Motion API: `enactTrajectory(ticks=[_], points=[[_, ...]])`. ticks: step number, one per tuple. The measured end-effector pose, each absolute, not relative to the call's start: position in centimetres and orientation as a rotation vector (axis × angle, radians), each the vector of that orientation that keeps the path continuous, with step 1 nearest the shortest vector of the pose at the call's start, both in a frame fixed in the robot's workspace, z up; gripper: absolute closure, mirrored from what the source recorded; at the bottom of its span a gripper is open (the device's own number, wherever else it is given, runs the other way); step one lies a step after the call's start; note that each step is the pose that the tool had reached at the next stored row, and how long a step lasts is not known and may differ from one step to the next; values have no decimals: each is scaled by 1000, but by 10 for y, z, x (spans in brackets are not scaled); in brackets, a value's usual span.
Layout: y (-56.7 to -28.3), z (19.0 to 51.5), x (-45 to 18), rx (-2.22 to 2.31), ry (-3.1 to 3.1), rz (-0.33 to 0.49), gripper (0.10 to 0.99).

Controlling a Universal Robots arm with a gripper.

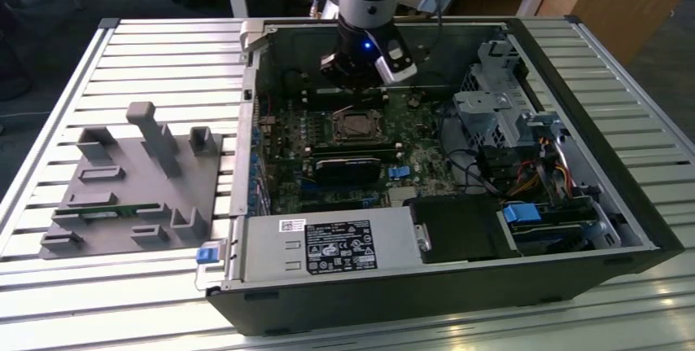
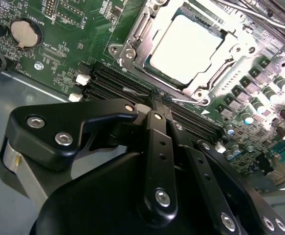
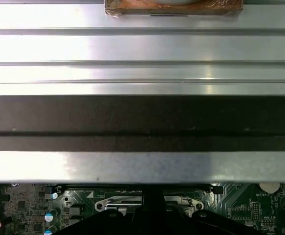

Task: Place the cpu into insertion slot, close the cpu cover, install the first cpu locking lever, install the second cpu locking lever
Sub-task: 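Install the first cpu locking lever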

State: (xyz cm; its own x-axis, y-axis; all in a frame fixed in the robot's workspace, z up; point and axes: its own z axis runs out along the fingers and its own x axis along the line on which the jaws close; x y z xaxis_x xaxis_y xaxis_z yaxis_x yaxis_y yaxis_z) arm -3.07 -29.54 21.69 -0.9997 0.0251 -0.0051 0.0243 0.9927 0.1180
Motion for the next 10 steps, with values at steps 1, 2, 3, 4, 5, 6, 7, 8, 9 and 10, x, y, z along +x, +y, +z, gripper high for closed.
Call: enactTrajectory(ticks=[1,2,3,4,5,6,7,8,9,10], points=[[-295,216,-30,39,3129,185,980],[-295,216,-30,39,3129,185,980],[-295,215,-29,39,3129,185,980],[-295,215,-29,39,3129,185,980],[-295,214,-28,39,3129,185,980],[-294,213,-28,39,3129,185,980],[-294,213,-27,39,3129,185,980],[-294,212,-27,39,3129,185,980],[-294,212,-26,39,3129,185,980],[-294,211,-26,39,3129,185,980]])
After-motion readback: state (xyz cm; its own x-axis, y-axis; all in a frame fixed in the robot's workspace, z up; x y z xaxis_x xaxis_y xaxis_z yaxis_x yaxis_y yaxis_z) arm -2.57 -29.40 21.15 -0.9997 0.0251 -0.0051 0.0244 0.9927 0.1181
